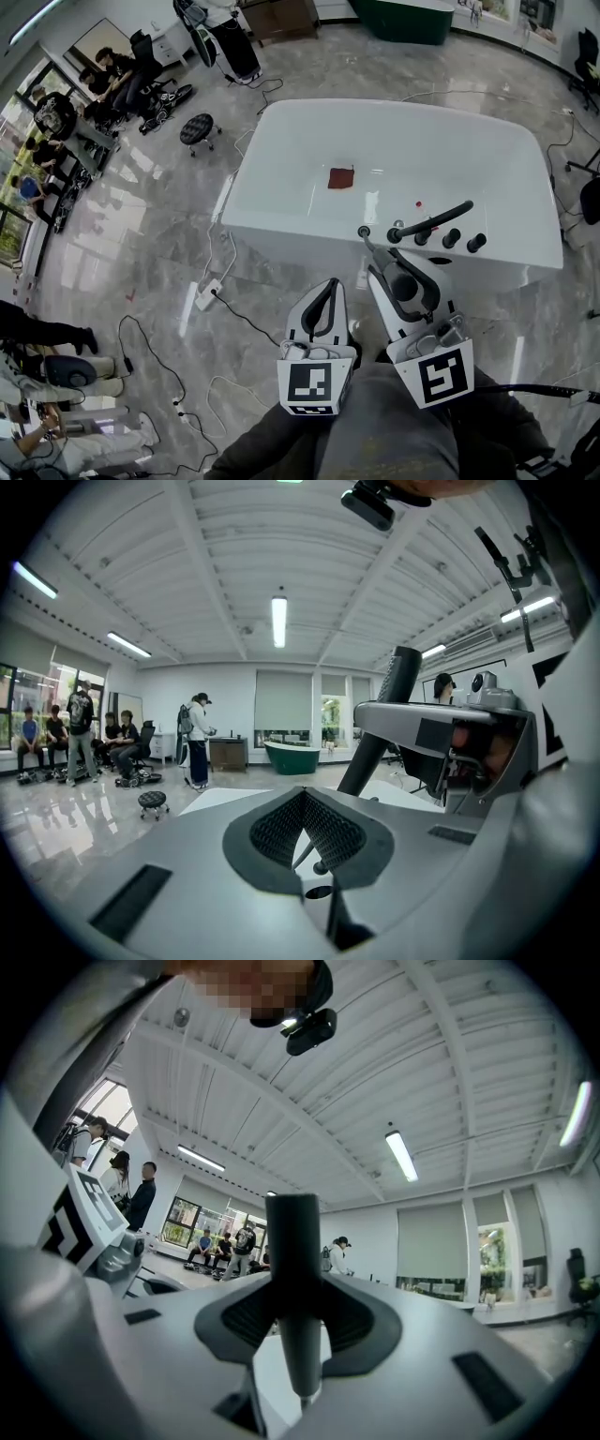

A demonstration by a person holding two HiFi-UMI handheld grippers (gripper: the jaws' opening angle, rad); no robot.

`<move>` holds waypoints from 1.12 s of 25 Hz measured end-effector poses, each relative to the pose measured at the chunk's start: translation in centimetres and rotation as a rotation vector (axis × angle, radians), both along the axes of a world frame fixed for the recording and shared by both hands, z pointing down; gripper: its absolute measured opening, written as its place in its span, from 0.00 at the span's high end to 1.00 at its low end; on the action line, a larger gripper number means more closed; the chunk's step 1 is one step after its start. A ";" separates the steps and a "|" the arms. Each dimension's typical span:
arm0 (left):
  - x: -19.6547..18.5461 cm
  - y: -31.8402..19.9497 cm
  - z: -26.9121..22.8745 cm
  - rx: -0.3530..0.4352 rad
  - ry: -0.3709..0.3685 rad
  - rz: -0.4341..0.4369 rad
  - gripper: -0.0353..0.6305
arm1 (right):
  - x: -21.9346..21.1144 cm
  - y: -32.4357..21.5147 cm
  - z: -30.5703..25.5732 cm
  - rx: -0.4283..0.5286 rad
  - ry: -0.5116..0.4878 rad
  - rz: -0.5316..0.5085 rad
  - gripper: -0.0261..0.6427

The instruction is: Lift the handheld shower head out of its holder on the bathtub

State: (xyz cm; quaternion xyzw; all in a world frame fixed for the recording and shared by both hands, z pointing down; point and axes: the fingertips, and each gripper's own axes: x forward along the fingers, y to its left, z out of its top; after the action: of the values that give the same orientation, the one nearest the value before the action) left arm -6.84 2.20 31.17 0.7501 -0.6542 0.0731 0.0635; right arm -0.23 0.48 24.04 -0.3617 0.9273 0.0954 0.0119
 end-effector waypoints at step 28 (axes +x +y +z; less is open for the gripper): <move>-2.5 4.2 1.9 0.022 0.043 0.031 0.94 | -3.9 5.3 3.1 0.014 0.036 -0.018 0.76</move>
State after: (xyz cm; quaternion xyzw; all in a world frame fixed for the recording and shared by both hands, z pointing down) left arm -9.36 6.41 33.09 0.7622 -0.6418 0.0507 0.0679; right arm -4.10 5.74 27.15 -0.3517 0.9298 0.1083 -0.0012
